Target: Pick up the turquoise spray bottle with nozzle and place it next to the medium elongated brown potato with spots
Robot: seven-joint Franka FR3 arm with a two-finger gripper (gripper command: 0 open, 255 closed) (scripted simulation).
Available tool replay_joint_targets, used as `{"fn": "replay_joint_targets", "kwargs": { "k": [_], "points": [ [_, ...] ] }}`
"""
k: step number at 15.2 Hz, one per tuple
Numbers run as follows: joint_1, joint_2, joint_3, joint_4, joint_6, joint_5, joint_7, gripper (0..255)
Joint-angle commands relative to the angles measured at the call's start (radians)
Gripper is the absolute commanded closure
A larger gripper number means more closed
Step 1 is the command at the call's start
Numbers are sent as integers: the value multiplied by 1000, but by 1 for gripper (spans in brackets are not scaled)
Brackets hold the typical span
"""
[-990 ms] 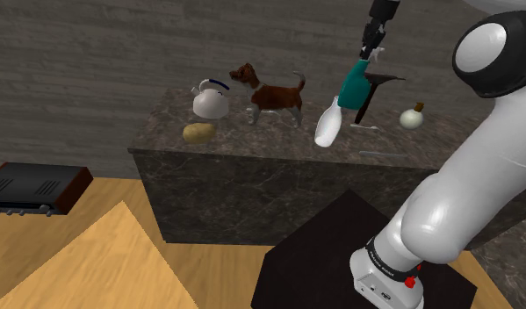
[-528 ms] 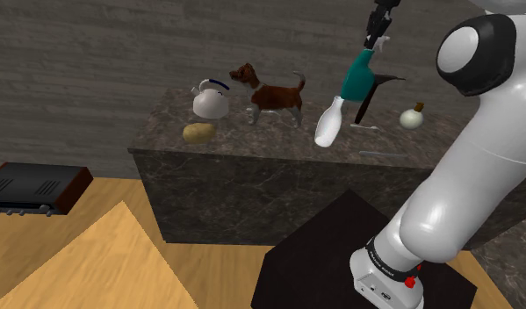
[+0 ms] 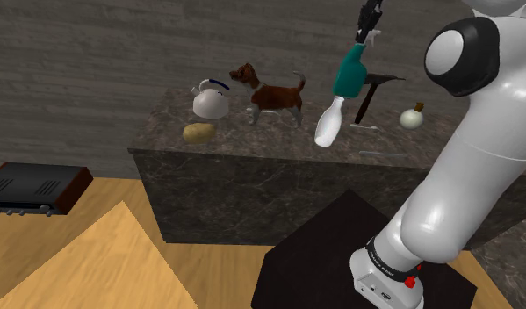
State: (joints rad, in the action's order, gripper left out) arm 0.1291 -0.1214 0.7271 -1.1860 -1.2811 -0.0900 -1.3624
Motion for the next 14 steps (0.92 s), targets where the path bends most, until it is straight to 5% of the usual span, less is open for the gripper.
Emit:
{"fn": "replay_joint_targets", "kwargs": {
  "k": [1, 14],
  "points": [
    [37, 17, -21, -49, -38, 15, 52, 255],
    [177, -69, -132, -104, -174, -21, 303, 255]
  ]
}}
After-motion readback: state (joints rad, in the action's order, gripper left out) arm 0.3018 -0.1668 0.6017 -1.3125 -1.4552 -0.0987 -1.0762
